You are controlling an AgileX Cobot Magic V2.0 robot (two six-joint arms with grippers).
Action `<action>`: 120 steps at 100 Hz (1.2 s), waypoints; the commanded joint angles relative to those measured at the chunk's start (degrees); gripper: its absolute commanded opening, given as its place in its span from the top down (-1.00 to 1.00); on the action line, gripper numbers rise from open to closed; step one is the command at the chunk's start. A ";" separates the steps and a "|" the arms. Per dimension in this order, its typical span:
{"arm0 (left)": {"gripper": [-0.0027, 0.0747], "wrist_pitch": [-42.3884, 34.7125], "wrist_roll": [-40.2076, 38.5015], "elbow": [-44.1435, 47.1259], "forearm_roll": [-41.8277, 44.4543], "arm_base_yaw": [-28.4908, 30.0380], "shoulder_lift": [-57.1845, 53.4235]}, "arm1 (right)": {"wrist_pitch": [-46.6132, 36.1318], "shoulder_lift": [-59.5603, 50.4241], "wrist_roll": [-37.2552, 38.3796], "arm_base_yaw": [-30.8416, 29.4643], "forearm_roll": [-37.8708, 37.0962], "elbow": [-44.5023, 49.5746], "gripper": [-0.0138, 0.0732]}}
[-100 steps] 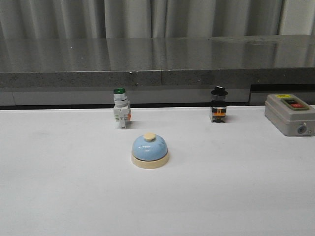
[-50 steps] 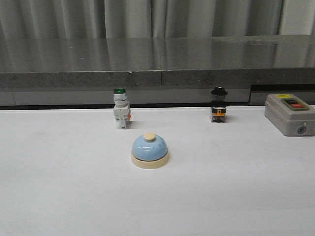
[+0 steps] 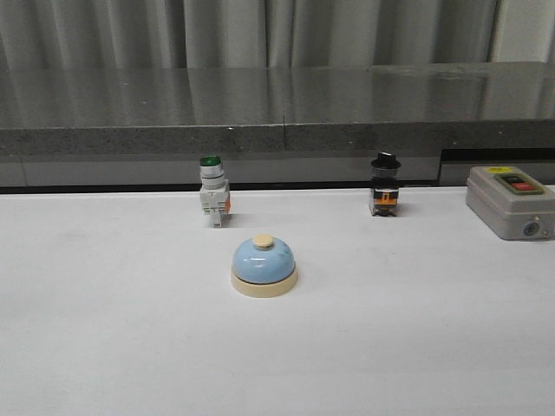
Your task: Place and press bell with both arms
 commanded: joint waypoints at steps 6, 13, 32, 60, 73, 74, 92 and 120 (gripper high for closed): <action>0.98 -4.92 -0.04 1.21 -0.08 0.13 -2.00 | -15.95 -5.87 0.07 -0.36 -0.14 4.97 0.82; 0.98 -4.92 -0.04 1.21 -0.08 0.13 -2.00 | -20.71 -8.71 0.07 -0.36 -0.14 8.34 0.82; 0.98 -4.92 -0.04 1.21 -0.08 0.13 -2.00 | -26.91 -15.02 0.07 -0.36 -0.14 16.22 0.82; 0.98 -4.92 -0.04 1.21 -0.08 0.13 -2.00 | -30.21 -14.81 0.07 -0.36 -0.14 24.85 0.82; 0.98 -4.92 -0.04 1.21 -0.08 0.13 -2.00 | -31.64 -14.81 0.07 -0.36 -0.14 27.50 0.82; 0.98 -4.92 -0.04 1.21 -0.08 0.13 -2.00 | -31.64 -14.81 0.07 -0.36 -0.14 27.50 0.82; 0.98 -4.92 -0.04 1.21 -0.08 0.13 -2.00 | -31.93 -14.81 0.07 -0.36 -0.14 27.50 0.82; 0.98 -4.92 -0.04 1.21 -0.08 0.13 -2.00 | -31.87 -14.81 0.07 -0.36 -0.14 27.50 0.82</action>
